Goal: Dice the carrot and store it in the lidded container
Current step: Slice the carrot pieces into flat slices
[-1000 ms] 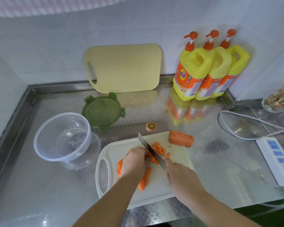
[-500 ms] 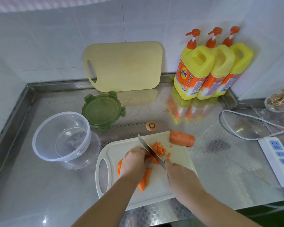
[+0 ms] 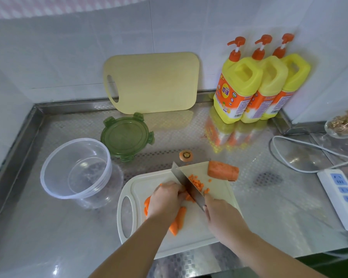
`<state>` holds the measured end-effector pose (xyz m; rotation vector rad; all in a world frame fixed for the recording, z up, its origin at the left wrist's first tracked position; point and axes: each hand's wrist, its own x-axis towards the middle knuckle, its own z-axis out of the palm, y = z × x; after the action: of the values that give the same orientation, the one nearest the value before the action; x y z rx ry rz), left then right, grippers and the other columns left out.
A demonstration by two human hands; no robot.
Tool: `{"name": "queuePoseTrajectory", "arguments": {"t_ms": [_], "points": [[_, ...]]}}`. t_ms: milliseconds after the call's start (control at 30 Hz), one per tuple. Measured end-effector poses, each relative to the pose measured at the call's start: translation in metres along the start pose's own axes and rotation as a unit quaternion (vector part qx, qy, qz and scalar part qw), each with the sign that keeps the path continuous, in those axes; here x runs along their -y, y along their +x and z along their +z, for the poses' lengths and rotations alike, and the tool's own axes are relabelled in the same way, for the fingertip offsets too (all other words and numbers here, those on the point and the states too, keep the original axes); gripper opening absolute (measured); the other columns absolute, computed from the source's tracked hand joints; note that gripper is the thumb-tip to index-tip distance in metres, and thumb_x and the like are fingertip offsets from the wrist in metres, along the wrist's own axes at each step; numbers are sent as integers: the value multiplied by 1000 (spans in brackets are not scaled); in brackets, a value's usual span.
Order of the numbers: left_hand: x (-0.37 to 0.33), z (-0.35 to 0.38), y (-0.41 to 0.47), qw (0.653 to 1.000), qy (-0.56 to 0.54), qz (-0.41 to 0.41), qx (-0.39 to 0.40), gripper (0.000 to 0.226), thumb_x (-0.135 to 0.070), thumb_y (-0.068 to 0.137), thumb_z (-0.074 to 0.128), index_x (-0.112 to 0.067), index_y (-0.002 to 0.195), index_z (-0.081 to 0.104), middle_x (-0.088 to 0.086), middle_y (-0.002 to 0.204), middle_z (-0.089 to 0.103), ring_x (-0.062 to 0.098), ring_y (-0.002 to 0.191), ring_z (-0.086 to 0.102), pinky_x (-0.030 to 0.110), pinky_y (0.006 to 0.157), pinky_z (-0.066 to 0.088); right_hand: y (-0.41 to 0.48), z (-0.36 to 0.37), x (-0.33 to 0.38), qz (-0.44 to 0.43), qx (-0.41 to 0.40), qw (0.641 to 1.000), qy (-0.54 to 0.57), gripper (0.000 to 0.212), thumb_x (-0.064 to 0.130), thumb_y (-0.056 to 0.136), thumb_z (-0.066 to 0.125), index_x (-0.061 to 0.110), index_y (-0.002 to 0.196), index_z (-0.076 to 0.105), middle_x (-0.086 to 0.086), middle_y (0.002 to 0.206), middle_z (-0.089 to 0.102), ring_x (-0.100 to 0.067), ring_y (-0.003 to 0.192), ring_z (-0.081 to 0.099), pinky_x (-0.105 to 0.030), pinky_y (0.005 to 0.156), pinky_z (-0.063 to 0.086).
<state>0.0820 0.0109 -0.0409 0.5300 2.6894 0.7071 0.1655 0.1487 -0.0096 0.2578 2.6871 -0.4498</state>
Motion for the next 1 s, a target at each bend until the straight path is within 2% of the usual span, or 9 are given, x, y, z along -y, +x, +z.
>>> {"name": "queuePoseTrajectory", "arguments": {"t_ms": [67, 133, 233, 367, 567, 633, 767, 900, 1000], "points": [[1, -2, -1, 1000, -8, -8, 5, 17, -29, 91, 54, -27, 99, 69, -9, 106, 62, 14, 102, 56, 27, 86, 43, -3, -3, -4, 7, -27, 999, 23, 21, 30, 103, 28, 19, 111, 45, 12, 68, 33, -11, 71, 53, -19, 51, 29], [1, -3, -2, 1000, -6, -20, 8, 17, -30, 91, 53, -30, 99, 68, -11, 106, 61, 15, 103, 55, 28, 86, 44, -7, -6, -4, 0, -47, 999, 23, 24, 31, 103, 27, 20, 117, 44, 11, 69, 36, -8, 62, 45, -18, 49, 26], [5, -3, -7, 999, 4, -30, 10, 17, -34, 91, 52, -34, 99, 67, -11, 108, 60, 16, 103, 55, 28, 83, 43, -12, -9, 2, -21, -48, 999, -2, 27, 27, 103, 28, 19, 124, 41, 9, 72, 38, -13, 69, 45, -19, 49, 26], [8, 1, -9, 999, 33, -26, 18, 20, -42, 86, 56, -30, 99, 65, -9, 106, 58, 17, 103, 57, 32, 85, 48, -14, -6, 8, -19, -38, 999, -31, 31, 19, 102, 31, 20, 133, 35, 8, 72, 37, -15, 68, 45, -20, 46, 22], [6, 1, -8, 998, 55, -5, 1, 23, -36, 88, 56, -26, 107, 63, -9, 111, 57, 17, 107, 54, 29, 86, 45, -12, -2, 8, -13, -28, 999, -38, 39, 16, 101, 33, 20, 139, 29, 4, 83, 45, -16, 72, 47, -20, 46, 23], [6, 1, -7, 998, 55, -2, 1, 24, -34, 88, 56, -24, 108, 63, -8, 112, 57, 18, 107, 54, 30, 86, 45, -12, -2, 9, -12, -23, 999, -36, 39, 15, 101, 33, 20, 139, 28, 3, 85, 45, -16, 74, 47, -20, 48, 25], [6, 2, -6, 998, 57, 4, -3, 24, -33, 88, 57, -23, 108, 64, -8, 112, 57, 18, 107, 54, 28, 86, 44, -11, 0, 11, -5, -14, 999, -38, 40, 15, 100, 34, 19, 140, 28, 4, 87, 44, -15, 76, 47, -25, 63, 35], [7, 3, -5, 999, 47, 2, -2, 26, -32, 87, 58, -24, 111, 64, -10, 113, 58, 18, 107, 55, 29, 88, 45, -10, 1, 13, 3, -14, 999, -51, 44, 12, 99, 35, 19, 141, 26, 3, 89, 47, -15, 77, 47, -26, 65, 36], [6, 4, -4, 999, 41, 8, -5, 26, -30, 85, 58, -25, 110, 65, -11, 114, 59, 16, 106, 56, 28, 88, 46, -9, 4, 13, 3, -10, 998, -63, 50, 11, 98, 38, 17, 145, 21, 0, 104, 57, -18, 86, 57, -26, 66, 36]]}}
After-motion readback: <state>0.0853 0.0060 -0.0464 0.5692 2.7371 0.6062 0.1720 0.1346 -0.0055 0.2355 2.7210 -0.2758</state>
